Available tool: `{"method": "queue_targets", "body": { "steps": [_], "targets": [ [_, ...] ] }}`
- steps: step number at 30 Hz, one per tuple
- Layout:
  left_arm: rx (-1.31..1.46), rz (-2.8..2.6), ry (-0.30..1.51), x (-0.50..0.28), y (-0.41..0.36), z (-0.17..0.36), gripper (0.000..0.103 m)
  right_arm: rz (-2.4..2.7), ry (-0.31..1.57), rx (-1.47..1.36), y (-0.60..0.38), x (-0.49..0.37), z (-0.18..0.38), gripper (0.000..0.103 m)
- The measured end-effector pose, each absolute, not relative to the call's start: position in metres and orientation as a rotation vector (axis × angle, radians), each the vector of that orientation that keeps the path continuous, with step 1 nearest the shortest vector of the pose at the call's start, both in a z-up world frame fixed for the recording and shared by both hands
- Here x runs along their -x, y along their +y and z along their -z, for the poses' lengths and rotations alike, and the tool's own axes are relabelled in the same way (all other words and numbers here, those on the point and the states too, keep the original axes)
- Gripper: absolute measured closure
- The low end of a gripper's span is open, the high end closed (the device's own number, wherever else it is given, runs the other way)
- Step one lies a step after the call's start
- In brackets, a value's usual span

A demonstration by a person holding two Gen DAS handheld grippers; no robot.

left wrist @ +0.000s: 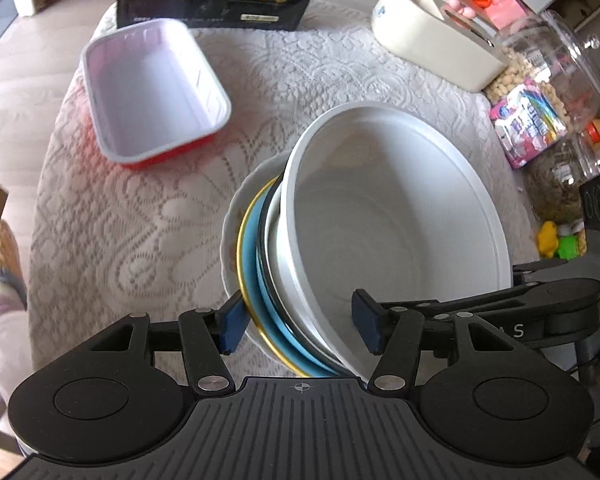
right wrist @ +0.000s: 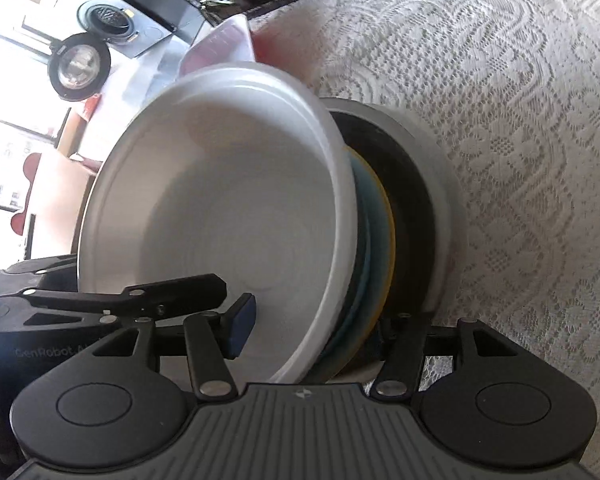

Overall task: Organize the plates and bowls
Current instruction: 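Lower the bowl stack into the steel bowl and open both grippers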

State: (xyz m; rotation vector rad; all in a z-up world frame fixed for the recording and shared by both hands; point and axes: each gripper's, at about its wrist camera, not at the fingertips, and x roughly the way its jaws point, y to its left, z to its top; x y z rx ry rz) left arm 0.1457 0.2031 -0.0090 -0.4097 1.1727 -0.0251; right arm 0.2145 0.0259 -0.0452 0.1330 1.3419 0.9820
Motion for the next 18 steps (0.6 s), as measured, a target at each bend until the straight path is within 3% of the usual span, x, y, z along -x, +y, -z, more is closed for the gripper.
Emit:
{"method": "queue_targets", "body": {
  "steps": [8, 13, 18],
  "targets": [
    [0.321, 0.070, 1.164, -0.142, 0.200, 0.008, 0.050, -0.933, 1.348, -0.094, 0.028, -0.219, 0.040, 0.044],
    [0.374, 0.111, 1.143, -0.135, 0.213, -0.001, 0.073, -0.852, 1.289, -0.034, 0.030, -0.223, 0.028, 0.045],
    [0.402, 0.124, 1.125, -0.131, 0.218, -0.008, 0.073, -0.796, 1.227, -0.053, 0.025, -0.228, 0.019, 0.045]
  ]
}}
